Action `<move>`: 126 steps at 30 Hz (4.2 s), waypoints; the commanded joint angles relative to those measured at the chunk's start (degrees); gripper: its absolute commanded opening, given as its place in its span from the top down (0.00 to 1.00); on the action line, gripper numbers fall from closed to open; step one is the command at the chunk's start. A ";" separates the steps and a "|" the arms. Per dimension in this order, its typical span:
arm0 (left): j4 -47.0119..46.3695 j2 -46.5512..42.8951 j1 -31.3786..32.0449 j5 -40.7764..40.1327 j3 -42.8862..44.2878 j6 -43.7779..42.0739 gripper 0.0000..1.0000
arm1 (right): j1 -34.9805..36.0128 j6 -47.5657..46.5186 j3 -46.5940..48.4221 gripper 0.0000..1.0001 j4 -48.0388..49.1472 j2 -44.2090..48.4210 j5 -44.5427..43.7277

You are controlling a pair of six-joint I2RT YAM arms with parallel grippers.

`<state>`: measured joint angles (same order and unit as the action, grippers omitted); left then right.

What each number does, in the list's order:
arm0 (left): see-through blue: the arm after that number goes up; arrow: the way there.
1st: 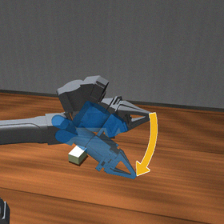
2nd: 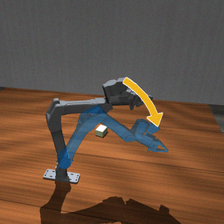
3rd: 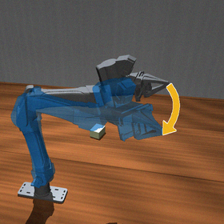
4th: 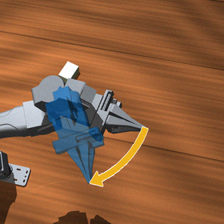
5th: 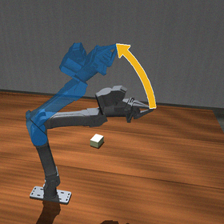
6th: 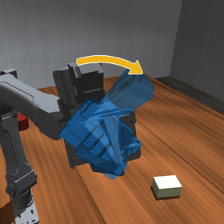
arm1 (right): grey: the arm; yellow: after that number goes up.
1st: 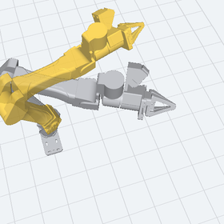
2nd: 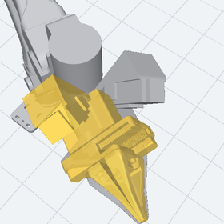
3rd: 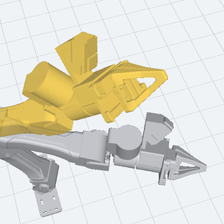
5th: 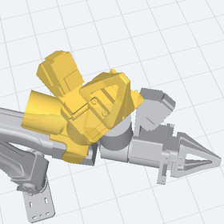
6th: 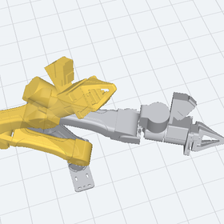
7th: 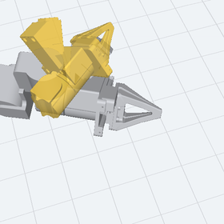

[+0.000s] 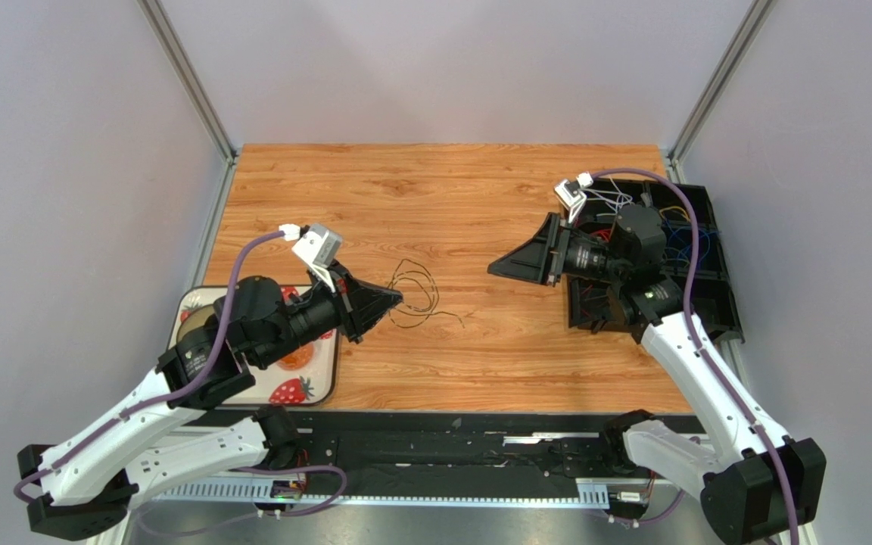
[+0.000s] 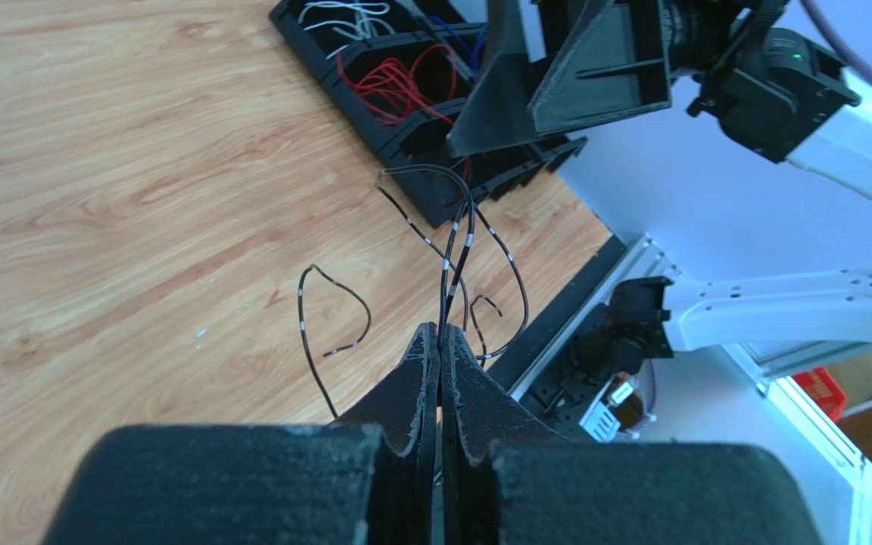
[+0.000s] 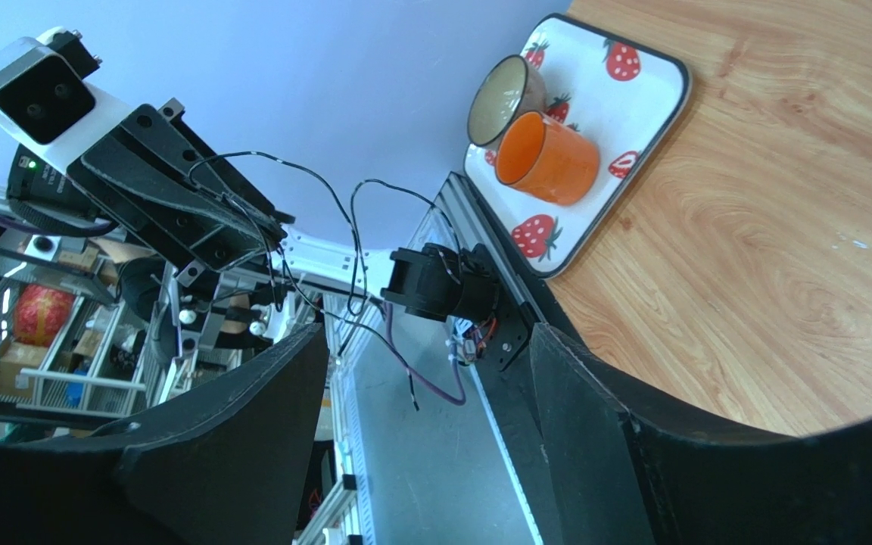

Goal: Untangle the cables

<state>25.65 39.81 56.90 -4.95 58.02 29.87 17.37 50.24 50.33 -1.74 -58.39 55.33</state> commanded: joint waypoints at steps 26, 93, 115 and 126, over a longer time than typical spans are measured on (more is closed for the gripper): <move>-11.06 6.15 -0.13 8.29 -0.63 1.68 1.00 | 15.50 1.88 4.52 0.29 8.33 -3.57 -0.13; 29.28 -8.44 -0.13 -16.14 -2.30 -1.57 0.19 | -22.63 -19.05 25.70 1.00 -48.35 -10.25 -78.87; 29.19 -7.03 -0.04 -15.35 -2.21 -2.01 0.24 | -28.26 45.21 35.28 1.00 -91.60 -28.61 -108.86; 29.63 -6.16 -0.04 -16.58 -2.21 -1.30 0.24 | -33.62 30.48 30.99 1.00 -77.82 -30.47 -104.91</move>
<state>55.59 32.71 56.90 -20.73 55.51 29.04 -14.87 87.26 84.44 -76.62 -90.87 -49.04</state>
